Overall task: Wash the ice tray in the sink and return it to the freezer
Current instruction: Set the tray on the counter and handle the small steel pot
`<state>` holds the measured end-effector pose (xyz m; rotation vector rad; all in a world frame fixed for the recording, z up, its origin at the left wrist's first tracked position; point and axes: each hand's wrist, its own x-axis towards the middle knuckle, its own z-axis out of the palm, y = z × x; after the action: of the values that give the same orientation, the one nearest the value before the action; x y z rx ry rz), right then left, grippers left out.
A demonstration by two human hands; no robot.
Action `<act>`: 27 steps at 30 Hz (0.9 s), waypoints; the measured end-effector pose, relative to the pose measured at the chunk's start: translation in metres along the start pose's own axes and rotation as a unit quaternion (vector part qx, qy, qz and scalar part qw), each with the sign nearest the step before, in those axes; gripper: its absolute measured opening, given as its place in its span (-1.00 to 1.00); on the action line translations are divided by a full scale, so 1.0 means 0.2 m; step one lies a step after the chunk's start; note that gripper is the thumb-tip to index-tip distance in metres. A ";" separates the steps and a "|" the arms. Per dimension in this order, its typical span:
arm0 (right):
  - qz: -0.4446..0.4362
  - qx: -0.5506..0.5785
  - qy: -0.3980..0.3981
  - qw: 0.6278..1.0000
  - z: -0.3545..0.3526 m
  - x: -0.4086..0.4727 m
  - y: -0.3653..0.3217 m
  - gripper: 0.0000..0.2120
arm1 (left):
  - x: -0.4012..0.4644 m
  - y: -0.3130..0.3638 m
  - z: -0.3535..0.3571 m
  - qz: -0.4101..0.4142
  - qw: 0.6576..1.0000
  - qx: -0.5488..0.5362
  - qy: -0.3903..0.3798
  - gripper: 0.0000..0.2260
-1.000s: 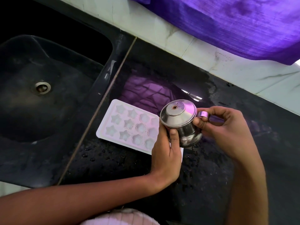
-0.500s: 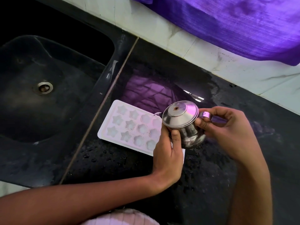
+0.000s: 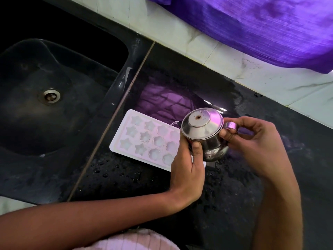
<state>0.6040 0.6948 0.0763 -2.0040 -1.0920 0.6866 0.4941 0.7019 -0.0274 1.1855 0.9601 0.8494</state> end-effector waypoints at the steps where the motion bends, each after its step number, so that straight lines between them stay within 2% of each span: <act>1: 0.000 0.007 0.002 1.000 0.00 0.00 0.00 -0.87 | 0.00 0.00 0.00 0.007 1.000 -0.002 0.001 -0.47; 10: -0.045 0.028 -0.002 0.999 0.00 -0.04 -0.03 -0.83 | -0.03 0.02 -0.01 0.038 0.999 0.006 0.013 -0.39; 15: -0.059 -0.045 -0.012 0.997 0.00 -0.05 -0.06 -0.93 | -0.06 0.00 0.00 0.034 0.999 0.012 0.009 -0.41; 21: -0.055 -0.121 -0.023 0.991 0.01 -0.06 -0.08 -0.89 | -0.11 -0.02 0.00 0.016 1.000 0.017 0.000 -0.37; 27: -0.050 -0.139 -0.026 0.989 0.01 -0.07 -0.07 -0.88 | -0.13 -0.01 0.00 0.003 0.999 0.032 0.006 -0.50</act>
<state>0.5884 0.6883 0.0882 -2.1546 -1.3722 0.5613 0.4850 0.6782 -0.0254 1.2388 1.0002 0.8372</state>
